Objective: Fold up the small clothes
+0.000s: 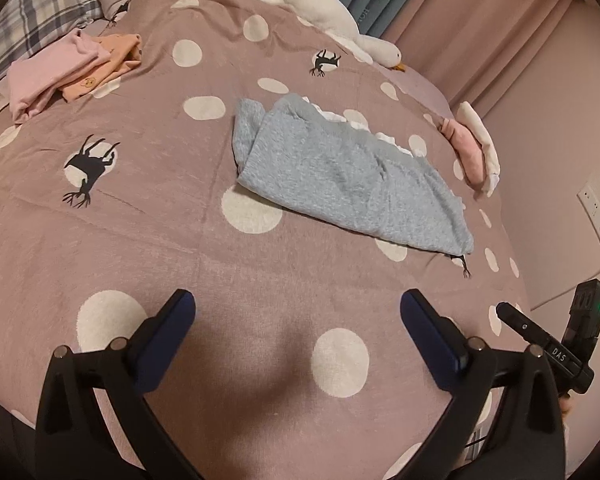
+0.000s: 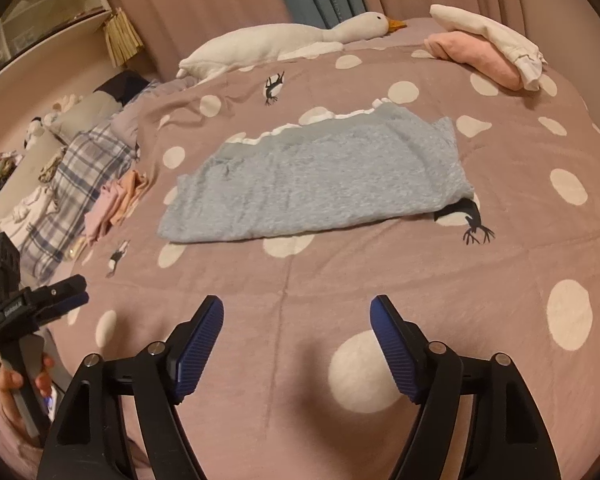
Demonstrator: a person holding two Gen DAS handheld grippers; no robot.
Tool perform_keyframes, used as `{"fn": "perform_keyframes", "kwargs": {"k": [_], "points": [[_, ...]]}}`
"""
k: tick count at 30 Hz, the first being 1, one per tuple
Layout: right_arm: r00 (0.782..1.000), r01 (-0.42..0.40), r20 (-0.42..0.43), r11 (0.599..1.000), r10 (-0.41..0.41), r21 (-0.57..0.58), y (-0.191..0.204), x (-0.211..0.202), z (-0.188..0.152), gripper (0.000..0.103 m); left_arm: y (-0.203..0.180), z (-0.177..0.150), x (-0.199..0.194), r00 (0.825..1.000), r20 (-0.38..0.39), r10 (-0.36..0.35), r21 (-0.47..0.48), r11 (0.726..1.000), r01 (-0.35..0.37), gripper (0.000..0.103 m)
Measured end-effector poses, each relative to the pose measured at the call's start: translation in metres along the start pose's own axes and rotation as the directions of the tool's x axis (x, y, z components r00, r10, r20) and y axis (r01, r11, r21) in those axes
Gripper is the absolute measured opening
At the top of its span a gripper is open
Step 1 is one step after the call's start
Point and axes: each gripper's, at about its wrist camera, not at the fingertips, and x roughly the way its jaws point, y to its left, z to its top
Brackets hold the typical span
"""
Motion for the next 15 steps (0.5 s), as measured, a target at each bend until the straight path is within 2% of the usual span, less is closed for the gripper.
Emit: {"fn": "perform_keyframes", "kwargs": {"k": [4,7,9,15], "points": [[1.000,-0.006,0.013,1.000,0.007,-0.005,0.007,-0.003,0.000,0.076,0.003,0.000,-0.013,0.998,0.038,-0.050,-0.030,0.998,0.051,0.102],[1.000,-0.008,0.023,1.000,0.008,-0.011,0.012,-0.006,0.000,0.077,-0.001,0.000,-0.032,0.989,0.119,-0.090,-0.026,0.995,0.094,0.103],[0.999,-0.008,0.032,1.000,0.009,-0.016,0.016,-0.008,0.001,0.077,-0.004,0.001,-0.045,0.978,0.181,-0.106,-0.004,0.994,0.108,0.103],[0.998,-0.019,0.066,0.999,0.021,-0.028,0.026,-0.014,0.004,0.078,0.000,0.005,-0.060,0.943,0.280,-0.181,0.010,0.982,0.186,0.103]]}}
